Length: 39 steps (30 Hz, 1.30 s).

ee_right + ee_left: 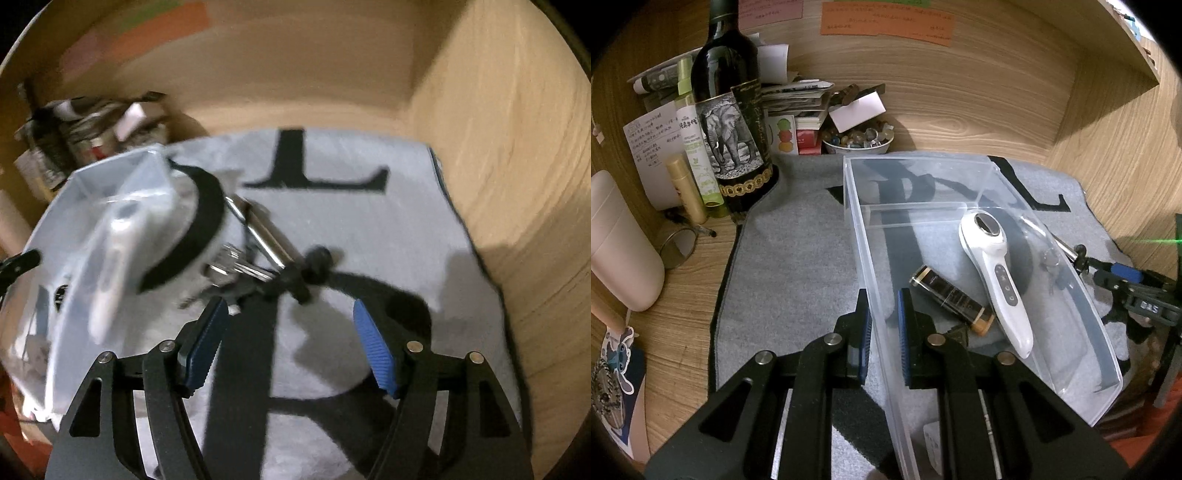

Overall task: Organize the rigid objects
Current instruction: 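Move the right gripper to the black key fob and grasp it, then carry the black fob into the clear box and open the right gripper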

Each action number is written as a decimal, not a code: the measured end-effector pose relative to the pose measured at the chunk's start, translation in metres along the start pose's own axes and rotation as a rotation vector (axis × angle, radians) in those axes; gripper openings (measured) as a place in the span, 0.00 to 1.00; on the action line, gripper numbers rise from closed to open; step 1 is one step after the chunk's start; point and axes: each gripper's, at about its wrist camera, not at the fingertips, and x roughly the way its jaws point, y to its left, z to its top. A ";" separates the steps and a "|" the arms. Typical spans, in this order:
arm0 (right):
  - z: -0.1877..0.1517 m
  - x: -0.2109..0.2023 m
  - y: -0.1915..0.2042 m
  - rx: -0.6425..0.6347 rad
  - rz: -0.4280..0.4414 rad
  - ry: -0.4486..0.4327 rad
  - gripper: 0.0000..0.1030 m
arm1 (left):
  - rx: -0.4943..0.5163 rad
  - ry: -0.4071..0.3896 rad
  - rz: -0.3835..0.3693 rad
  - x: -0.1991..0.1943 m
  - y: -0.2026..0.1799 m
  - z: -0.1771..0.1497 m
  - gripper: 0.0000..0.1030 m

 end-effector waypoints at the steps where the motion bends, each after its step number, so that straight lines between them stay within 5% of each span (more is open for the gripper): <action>1: 0.000 0.004 -0.003 0.015 0.002 0.009 0.65 | 0.000 0.000 0.001 0.000 0.000 0.000 0.12; 9: 0.014 0.022 -0.008 0.071 0.052 0.011 0.64 | -0.002 0.000 0.003 0.000 0.000 -0.001 0.12; 12: 0.016 0.035 -0.006 0.072 0.052 0.049 0.42 | -0.001 0.000 0.002 0.000 0.000 -0.001 0.12; 15: 0.013 0.039 -0.008 0.077 0.051 0.053 0.33 | 0.001 0.000 0.003 0.000 0.000 -0.001 0.12; 27: 0.011 0.003 -0.011 0.060 0.013 -0.028 0.33 | 0.003 0.001 0.004 0.000 0.000 -0.001 0.12; 39: 0.040 -0.032 0.042 -0.094 0.087 -0.179 0.33 | 0.002 0.000 0.003 0.000 0.001 -0.001 0.12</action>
